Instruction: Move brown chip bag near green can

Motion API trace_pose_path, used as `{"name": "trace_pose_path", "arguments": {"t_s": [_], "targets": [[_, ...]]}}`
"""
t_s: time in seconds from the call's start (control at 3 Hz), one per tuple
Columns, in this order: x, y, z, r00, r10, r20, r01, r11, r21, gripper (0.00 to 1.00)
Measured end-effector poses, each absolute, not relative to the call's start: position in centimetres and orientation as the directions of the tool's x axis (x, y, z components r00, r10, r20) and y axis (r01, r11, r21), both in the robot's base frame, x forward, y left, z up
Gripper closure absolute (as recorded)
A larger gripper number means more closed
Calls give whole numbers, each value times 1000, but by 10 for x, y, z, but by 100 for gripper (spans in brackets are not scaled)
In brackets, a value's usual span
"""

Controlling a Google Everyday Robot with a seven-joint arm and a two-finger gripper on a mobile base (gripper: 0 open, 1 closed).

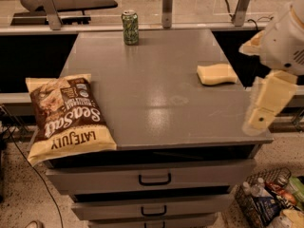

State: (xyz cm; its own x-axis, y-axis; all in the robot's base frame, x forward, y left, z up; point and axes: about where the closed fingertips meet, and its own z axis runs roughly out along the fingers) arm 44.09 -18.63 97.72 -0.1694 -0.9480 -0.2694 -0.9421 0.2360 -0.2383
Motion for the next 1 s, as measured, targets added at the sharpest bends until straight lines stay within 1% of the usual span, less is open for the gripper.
{"name": "trace_pose_path", "arguments": {"t_s": [0.33, 0.67, 1.0], "targets": [[449, -108, 968, -102, -911, -400, -963, 191, -190, 0], [453, -28, 952, -89, -860, -503, -976, 176, -128, 0], [451, 41, 925, -115, -814, -569, -981, 183, -63, 0]]}}
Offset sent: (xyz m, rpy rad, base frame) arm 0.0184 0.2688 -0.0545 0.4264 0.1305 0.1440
